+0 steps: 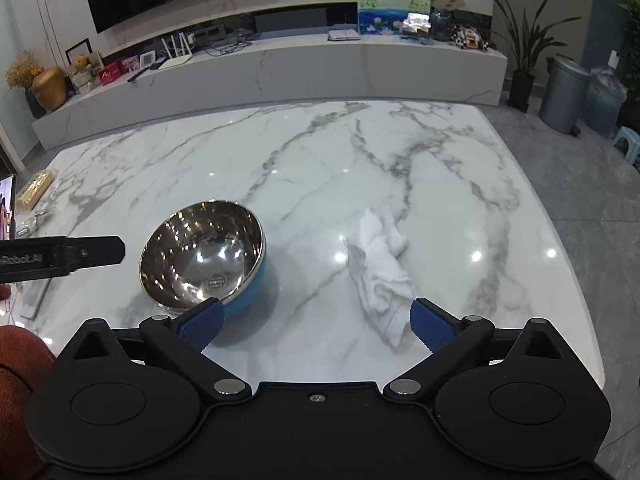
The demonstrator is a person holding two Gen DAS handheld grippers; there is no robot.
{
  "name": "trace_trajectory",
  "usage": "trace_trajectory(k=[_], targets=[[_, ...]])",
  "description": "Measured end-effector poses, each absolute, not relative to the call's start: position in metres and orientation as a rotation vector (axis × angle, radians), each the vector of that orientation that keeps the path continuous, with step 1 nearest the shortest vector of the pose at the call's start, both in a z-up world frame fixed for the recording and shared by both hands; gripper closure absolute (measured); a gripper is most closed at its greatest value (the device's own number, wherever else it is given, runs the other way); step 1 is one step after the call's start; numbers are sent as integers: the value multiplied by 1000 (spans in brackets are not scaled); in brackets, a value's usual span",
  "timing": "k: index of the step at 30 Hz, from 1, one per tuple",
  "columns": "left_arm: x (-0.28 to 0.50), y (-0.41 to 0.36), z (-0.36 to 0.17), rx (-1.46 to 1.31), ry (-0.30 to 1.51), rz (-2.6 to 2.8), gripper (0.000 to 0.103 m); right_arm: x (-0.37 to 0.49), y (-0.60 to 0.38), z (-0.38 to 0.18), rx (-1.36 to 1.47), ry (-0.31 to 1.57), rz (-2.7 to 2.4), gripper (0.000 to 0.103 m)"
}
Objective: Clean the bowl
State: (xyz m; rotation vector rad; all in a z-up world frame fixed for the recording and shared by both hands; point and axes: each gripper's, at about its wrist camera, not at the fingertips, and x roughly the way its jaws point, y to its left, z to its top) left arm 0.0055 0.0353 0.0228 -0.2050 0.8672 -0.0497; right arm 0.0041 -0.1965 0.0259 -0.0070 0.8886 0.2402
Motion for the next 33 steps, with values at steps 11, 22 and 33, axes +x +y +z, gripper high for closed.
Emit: trace_trajectory(k=[11,22,33], targets=[[-1,17,10,-99,946,-61,22,-7,-196,22,-7,898,210,4],[-2,16,8,-90,958,-58,22,-11,-192,19,-29,902,204,4],[1,15,7,-102,960,-60,22,-10,-191,16,-32,916,215,4]])
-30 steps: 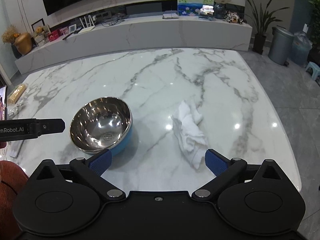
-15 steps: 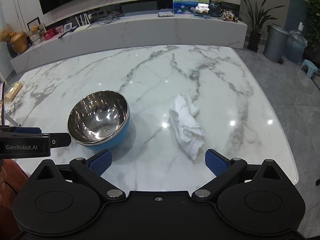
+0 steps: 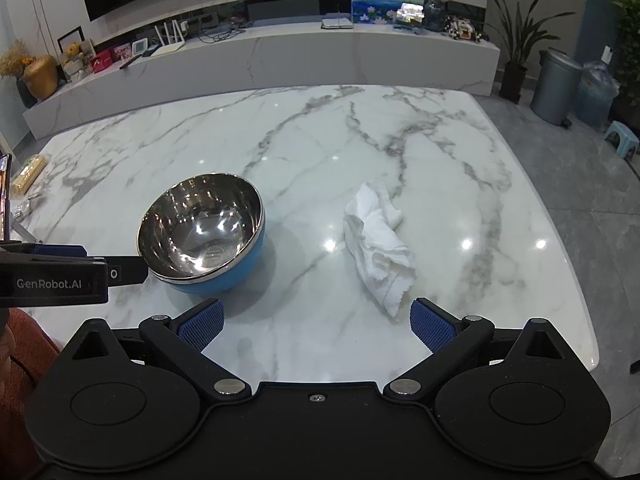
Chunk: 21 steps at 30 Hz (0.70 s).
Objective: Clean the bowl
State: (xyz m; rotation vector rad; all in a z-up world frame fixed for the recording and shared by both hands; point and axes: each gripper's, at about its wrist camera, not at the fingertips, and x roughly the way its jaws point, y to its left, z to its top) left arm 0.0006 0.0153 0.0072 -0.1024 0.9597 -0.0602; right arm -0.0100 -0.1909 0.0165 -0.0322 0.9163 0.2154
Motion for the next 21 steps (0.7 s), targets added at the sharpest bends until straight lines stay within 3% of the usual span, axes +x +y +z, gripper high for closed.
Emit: trace_trajectory(k=[21], targets=[[3,12,4,-66,964,-43,22,-11,-194,11,-16,931,213,4]])
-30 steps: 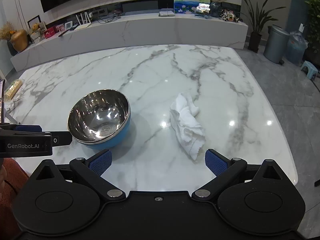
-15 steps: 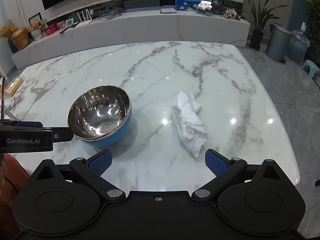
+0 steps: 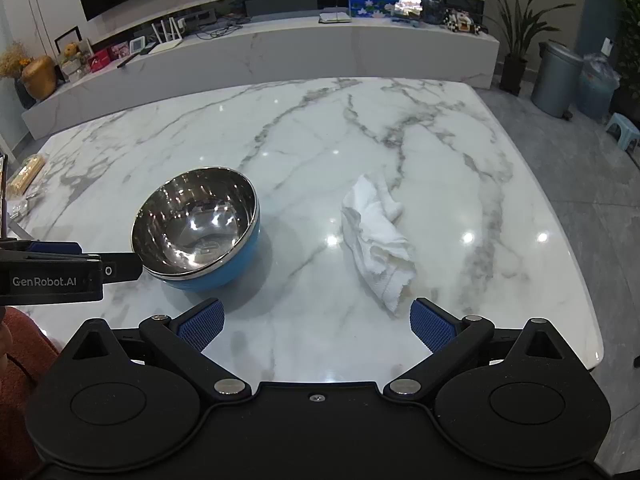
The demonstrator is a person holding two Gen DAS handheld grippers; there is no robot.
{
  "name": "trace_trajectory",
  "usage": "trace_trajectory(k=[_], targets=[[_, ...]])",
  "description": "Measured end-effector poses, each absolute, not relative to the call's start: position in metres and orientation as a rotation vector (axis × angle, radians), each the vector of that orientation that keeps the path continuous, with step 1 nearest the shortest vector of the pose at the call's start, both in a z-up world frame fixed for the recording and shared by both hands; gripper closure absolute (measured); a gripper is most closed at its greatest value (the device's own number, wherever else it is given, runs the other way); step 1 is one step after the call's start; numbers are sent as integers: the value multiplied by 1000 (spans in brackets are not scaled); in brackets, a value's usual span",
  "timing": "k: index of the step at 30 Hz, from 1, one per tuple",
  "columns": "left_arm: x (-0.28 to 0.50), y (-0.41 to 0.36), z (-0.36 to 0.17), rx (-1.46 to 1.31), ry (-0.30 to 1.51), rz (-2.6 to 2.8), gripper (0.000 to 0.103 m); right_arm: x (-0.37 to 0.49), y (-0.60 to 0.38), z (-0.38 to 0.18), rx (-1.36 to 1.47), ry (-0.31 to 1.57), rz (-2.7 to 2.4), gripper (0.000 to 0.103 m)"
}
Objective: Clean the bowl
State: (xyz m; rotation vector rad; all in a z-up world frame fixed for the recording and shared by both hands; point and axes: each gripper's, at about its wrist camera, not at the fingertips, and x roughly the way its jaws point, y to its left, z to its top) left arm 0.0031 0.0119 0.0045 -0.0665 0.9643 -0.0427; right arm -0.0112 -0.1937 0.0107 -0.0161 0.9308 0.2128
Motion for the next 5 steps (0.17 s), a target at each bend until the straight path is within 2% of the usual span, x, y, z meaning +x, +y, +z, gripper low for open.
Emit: trace_trajectory(k=[5], targets=[[2,12,5,-66,956,-42,22,-12,-194,10,-14,933,213,4]])
